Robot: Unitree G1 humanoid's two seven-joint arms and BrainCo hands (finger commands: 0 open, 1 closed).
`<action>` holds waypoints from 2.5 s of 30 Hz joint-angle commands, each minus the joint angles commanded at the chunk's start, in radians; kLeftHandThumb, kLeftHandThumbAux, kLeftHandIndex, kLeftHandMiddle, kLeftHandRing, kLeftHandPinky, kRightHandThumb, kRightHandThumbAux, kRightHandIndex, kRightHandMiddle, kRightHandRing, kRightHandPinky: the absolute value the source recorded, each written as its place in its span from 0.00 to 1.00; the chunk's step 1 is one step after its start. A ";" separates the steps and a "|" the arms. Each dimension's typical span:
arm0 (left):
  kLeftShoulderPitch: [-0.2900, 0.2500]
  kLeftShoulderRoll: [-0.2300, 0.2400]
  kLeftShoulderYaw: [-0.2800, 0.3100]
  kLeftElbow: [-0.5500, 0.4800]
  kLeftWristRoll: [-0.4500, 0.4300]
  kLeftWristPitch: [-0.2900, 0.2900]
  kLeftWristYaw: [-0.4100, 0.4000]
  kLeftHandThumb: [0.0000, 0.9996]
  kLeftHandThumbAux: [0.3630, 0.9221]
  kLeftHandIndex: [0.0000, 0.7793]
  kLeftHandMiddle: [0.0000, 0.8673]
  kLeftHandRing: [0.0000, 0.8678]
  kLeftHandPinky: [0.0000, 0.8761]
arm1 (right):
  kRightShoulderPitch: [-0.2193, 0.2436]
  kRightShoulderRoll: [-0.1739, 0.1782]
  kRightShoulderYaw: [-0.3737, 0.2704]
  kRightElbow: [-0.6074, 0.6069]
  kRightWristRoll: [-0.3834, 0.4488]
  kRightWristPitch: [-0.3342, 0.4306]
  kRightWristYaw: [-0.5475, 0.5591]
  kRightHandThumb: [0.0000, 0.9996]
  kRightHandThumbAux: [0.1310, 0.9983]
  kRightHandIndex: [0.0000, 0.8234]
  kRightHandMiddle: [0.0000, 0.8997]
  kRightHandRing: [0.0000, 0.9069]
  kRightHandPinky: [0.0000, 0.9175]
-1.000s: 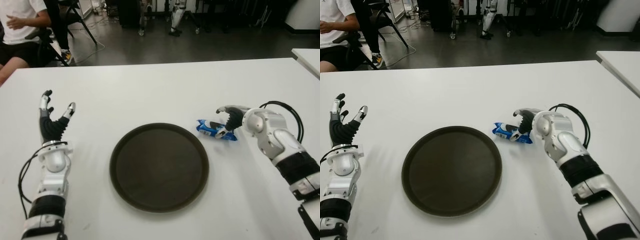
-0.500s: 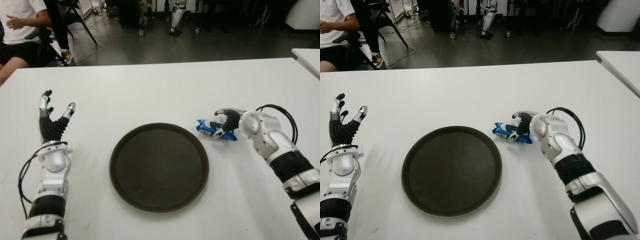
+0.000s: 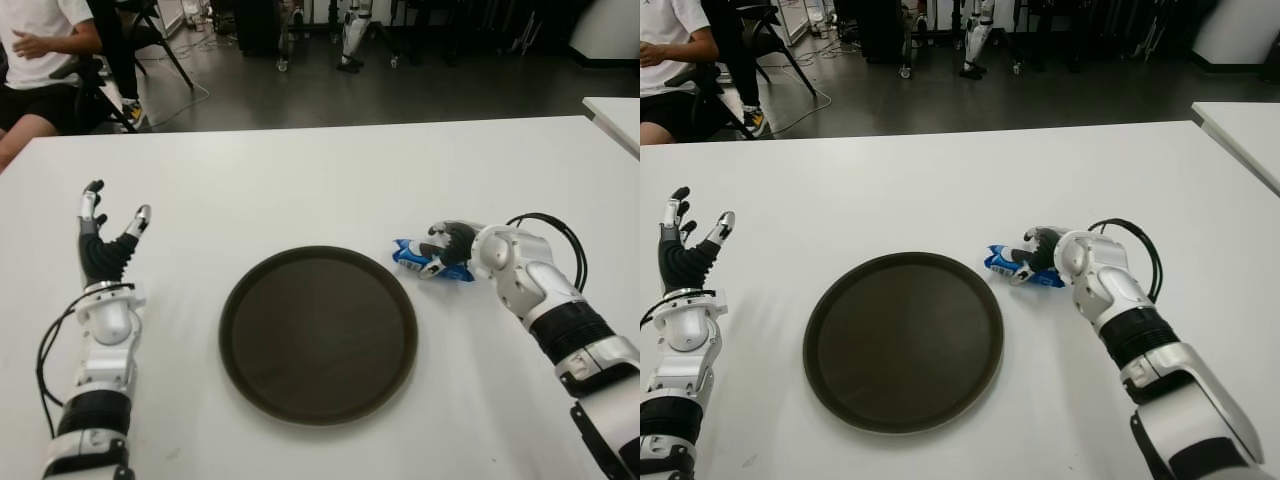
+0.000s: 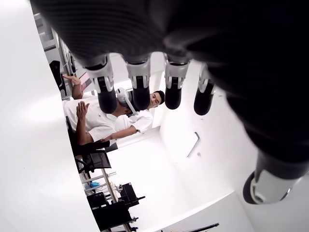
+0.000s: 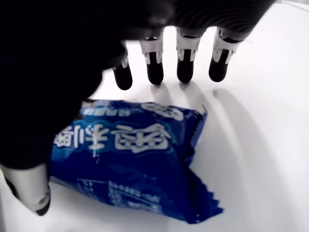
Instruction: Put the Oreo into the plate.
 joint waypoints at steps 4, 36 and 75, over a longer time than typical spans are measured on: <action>0.000 0.000 0.000 0.000 0.000 0.000 0.000 0.00 0.42 0.02 0.00 0.00 0.00 | 0.003 0.009 0.002 0.014 0.002 -0.002 -0.011 0.00 0.57 0.03 0.11 0.06 0.00; 0.005 -0.002 -0.001 -0.012 0.000 0.004 0.000 0.00 0.42 0.02 0.00 0.00 0.00 | 0.033 -0.003 0.004 0.092 0.004 -0.184 -0.188 0.59 0.69 0.47 0.28 0.24 0.14; 0.005 0.000 0.000 -0.011 0.000 0.003 -0.001 0.00 0.42 0.02 0.00 0.00 0.00 | 0.024 0.015 -0.012 0.130 0.036 -0.168 -0.235 0.69 0.69 0.51 0.57 0.58 0.55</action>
